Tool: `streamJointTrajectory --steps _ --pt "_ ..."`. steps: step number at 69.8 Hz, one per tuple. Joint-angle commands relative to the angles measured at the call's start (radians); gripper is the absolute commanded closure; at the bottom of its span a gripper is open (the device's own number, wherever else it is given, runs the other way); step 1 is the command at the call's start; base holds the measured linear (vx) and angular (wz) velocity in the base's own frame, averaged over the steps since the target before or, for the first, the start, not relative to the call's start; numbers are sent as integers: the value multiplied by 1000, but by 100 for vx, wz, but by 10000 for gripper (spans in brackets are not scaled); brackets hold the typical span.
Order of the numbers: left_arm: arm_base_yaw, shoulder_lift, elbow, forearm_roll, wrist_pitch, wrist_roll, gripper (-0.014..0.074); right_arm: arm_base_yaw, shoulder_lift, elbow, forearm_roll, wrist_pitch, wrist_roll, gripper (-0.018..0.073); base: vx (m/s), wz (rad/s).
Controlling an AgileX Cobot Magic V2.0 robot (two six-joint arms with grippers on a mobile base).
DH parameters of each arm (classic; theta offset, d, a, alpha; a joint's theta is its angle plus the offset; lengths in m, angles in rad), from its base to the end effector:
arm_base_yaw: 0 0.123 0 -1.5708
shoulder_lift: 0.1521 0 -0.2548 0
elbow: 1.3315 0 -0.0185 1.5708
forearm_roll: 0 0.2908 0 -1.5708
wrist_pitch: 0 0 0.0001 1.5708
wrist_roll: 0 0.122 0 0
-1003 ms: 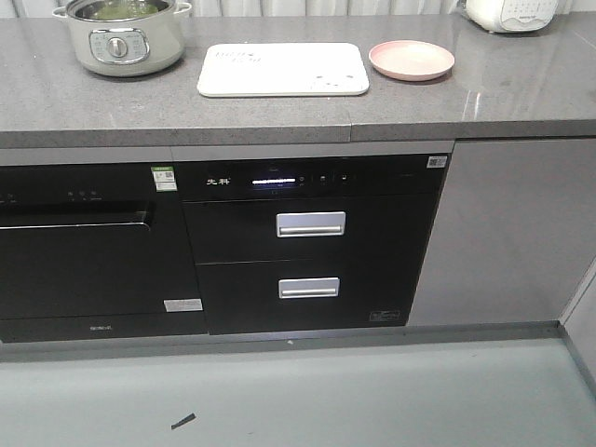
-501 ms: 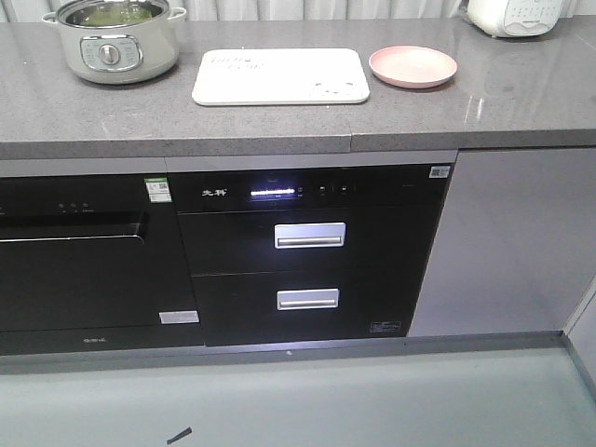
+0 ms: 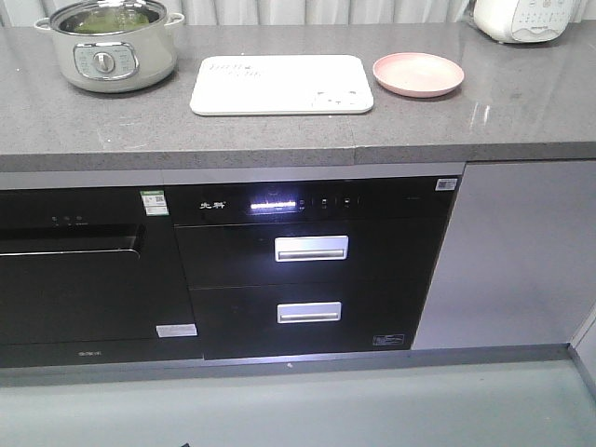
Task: Transfer vegetables to tray and serve
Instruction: 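Drive closer and align the base in front of the tray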
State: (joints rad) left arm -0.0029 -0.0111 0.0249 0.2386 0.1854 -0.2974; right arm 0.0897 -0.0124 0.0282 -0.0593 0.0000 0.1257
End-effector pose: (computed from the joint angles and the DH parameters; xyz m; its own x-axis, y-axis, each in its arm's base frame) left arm 0.1576 0.0049 0.1855 -0.1039 -0.0623 -0.9926 -0.0470 0.9972 -0.0577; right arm 0.1575 0.0142 0.2063 0.0649 0.0725 -0.9953 -0.0941 0.9934 0.0662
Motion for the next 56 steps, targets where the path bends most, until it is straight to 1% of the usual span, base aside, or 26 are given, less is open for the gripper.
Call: streamJointTrajectory --steps 1,56 --pt "1 -14 22 0 -69 -3 602 -3 -7 14 -10 -75 -3 562 8 1" --pt "1 -14 22 0 -69 -3 602 -3 -7 14 -10 -75 -3 562 9 2"
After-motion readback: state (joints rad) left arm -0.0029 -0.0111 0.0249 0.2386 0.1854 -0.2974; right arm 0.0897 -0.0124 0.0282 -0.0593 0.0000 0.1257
